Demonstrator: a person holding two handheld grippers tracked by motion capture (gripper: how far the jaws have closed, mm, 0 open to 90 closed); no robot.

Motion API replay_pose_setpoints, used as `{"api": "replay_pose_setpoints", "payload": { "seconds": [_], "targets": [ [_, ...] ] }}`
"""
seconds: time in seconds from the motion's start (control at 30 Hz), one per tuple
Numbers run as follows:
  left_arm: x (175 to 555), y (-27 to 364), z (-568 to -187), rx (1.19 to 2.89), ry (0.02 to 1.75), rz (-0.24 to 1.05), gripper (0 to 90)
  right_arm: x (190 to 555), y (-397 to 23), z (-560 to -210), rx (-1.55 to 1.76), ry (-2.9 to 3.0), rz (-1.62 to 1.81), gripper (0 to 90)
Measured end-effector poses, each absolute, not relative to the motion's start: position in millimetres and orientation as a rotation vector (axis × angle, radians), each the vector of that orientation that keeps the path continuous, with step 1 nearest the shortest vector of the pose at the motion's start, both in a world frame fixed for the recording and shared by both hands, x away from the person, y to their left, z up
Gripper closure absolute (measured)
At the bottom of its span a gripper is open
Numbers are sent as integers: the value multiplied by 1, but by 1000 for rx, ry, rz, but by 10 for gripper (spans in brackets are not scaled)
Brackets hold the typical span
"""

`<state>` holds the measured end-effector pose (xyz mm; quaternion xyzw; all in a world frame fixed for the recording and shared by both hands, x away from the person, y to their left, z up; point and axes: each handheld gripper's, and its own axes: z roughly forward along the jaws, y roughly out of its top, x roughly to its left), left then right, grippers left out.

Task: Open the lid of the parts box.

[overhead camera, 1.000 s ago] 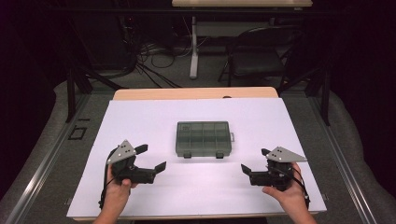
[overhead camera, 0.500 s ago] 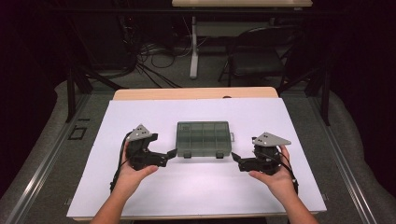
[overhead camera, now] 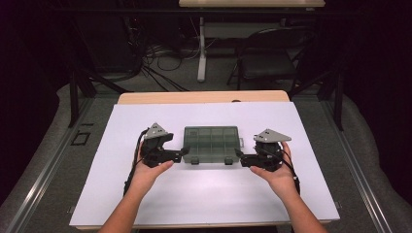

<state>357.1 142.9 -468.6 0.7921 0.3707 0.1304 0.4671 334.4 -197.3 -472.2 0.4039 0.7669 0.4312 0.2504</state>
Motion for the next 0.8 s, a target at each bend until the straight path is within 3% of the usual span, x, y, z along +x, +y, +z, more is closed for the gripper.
{"api": "replay_pose_setpoints", "payload": {
  "seconds": [0.13, 0.17, 0.37, 0.8],
  "targets": [
    [357, 141, -475, 1951, 912, 324, 245, 335, -195, -478, 1099, 2078, 1178, 239],
    [357, 141, -478, 1954, 915, 322, 296, 334, -195, -483, 1093, 2074, 1190, 338],
    [350, 142, -493, 1934, 932, 337, 430, 327, -192, -498, 1088, 2025, 1218, 473],
    [338, 137, -513, 1920, 946, 334, 481, 320, -185, -520, 1106, 2064, 1220, 508]
  ]
}}
